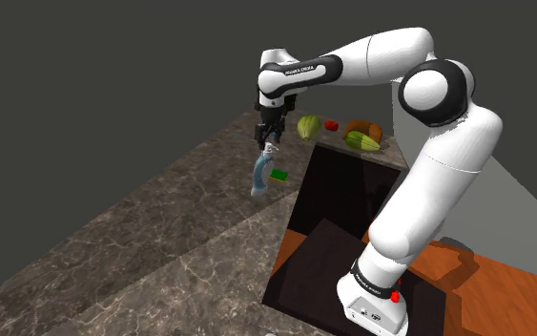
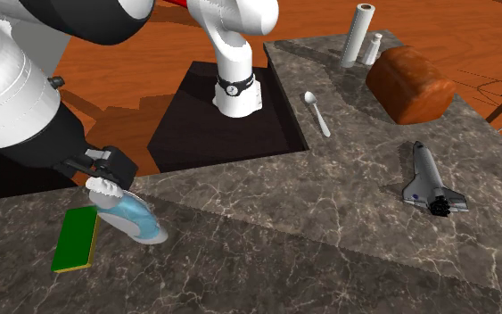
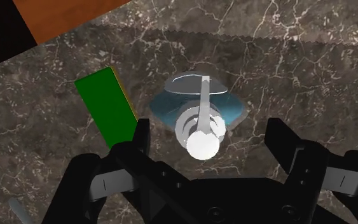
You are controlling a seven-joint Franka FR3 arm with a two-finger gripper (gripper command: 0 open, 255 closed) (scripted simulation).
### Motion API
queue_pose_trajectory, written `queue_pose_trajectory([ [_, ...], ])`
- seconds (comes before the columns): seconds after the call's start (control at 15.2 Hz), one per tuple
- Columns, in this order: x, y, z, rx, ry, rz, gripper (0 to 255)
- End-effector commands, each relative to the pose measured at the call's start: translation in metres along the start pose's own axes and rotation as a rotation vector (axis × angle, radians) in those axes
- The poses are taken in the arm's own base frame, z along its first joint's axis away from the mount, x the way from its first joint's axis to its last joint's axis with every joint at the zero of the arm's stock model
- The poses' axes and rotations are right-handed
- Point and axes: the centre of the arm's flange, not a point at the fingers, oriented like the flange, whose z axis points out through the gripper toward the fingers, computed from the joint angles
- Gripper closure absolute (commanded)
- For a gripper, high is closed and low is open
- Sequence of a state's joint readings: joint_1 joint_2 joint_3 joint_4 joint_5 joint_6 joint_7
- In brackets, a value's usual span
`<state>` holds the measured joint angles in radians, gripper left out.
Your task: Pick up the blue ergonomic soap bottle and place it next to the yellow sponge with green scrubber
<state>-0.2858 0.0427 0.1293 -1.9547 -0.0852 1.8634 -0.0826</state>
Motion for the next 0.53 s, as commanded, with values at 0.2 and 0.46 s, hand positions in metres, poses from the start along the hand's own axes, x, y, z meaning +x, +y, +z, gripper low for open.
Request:
queue_pose_trajectory([
  [0.2, -0.001, 0.001, -0.033, 0.000, -0.001, 0.000, 0],
  [0.46, -0.001, 0.001, -0.033, 0.000, -0.001, 0.000, 0],
])
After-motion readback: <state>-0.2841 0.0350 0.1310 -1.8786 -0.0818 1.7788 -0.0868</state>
